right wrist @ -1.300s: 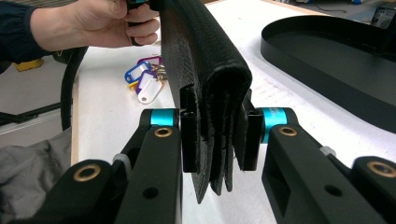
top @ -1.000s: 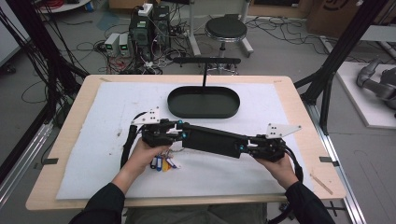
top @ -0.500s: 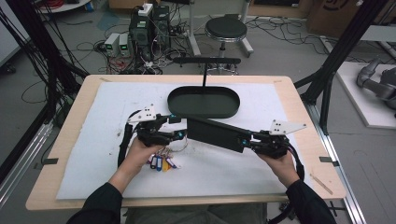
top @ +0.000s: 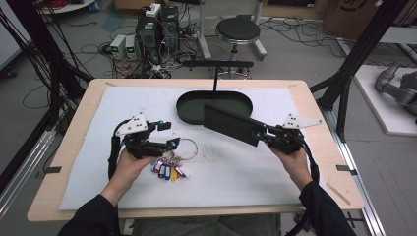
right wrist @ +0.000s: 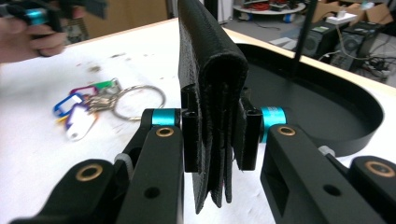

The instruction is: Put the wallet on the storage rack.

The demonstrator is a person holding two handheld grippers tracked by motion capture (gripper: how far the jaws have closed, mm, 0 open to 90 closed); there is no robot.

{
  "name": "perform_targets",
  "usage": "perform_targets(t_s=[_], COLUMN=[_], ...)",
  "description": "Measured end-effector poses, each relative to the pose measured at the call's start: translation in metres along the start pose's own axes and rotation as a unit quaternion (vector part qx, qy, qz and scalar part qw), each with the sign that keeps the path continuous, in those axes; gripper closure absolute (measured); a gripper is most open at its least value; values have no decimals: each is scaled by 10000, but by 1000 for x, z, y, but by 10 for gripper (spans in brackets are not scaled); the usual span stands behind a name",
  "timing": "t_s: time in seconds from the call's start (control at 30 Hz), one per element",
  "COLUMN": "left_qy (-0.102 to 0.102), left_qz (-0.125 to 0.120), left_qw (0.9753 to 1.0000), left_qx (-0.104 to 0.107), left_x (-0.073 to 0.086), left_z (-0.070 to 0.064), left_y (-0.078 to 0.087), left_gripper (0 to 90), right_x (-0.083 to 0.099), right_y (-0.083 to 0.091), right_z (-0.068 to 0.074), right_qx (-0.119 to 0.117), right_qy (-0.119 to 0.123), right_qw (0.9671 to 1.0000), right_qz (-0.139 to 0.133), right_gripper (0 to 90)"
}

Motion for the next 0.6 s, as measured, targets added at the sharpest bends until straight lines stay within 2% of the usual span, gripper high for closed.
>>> perform_targets(t_s=[0.23,0.3,0.43,0.6], left_qy=[26,33,-75,-170], left_qz=[-60,-30,48,58], left_qw=[9994,9992,9980,9976], left_qx=[-330,-409,-619,-670], left_x=[15,20,29,33], left_z=[0,-2,-4,-8], left_y=[26,30,37,43], left_gripper=[271,270,269,269], right_x=[-18,-20,-26,-34], right_y=[-19,-21,-33,-48], right_z=[-20,-22,-29,-35], right_qx=[251,263,363,402], right_qy=[-73,-83,-87,-145], right_qw=[9996,9996,9993,9991], right_qz=[-59,-49,13,-18], right_gripper=[772,771,772,771])
Point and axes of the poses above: each handheld gripper's, and its own axes: y roughly backward along the jaws, x roughly out of its underside, z roughly to its left, the point moved 10 cm from there along -y, roughly forward along the jaws, and after that the axes turned 9 degrees about z, right-handed, at the moved point
